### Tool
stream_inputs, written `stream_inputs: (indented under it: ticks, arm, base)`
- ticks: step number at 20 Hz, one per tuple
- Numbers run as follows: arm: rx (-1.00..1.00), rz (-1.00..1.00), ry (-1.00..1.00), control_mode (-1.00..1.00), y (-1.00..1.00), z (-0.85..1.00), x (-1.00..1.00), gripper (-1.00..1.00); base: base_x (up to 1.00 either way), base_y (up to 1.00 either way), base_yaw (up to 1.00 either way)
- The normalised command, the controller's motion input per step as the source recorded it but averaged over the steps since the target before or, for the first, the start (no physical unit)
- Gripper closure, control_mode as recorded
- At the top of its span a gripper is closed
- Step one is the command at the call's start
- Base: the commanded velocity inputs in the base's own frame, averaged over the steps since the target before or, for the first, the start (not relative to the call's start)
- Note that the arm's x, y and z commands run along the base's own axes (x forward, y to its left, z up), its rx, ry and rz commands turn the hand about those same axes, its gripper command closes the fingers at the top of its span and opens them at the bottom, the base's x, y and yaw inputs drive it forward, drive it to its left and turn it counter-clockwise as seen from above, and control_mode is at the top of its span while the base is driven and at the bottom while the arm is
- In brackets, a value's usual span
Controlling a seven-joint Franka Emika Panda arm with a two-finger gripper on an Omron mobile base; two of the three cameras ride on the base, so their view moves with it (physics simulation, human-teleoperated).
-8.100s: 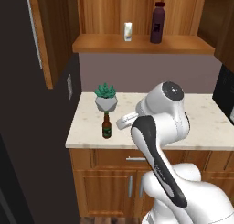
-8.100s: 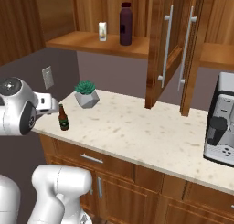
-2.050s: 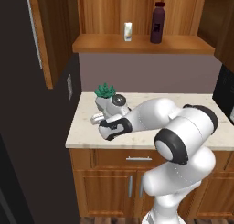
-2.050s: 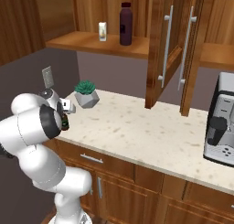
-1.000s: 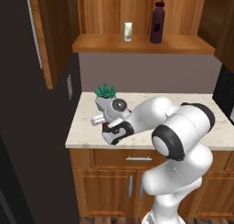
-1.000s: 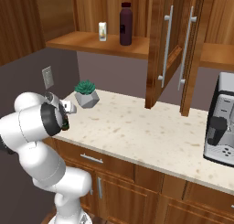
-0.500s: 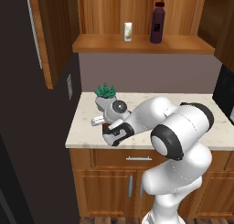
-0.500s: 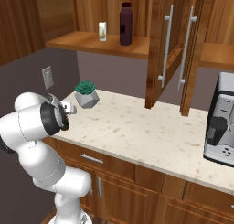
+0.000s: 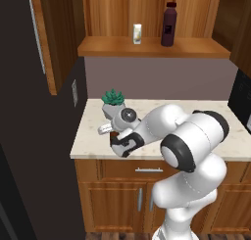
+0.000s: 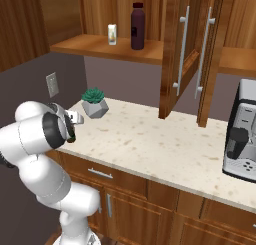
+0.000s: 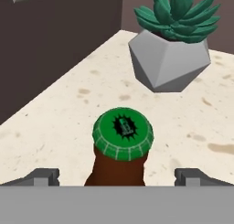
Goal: Sort all alcoholic drinks to one cabinet, and non-alcoholic drinks to the other.
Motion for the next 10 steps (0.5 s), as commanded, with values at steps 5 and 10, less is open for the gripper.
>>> stream_inputs:
  ticks: [5,10]
  arm:
    - [0.00,0.00,-0.01,-1.00,0.01,-0.01,0.00,-1.00]
    - [0.00,0.00,0.00,-1.00,0.04,-0.08,0.00,-1.00]
  base:
    - [0.00,0.00,0.00]
    - [0.00,0.00,0.00]
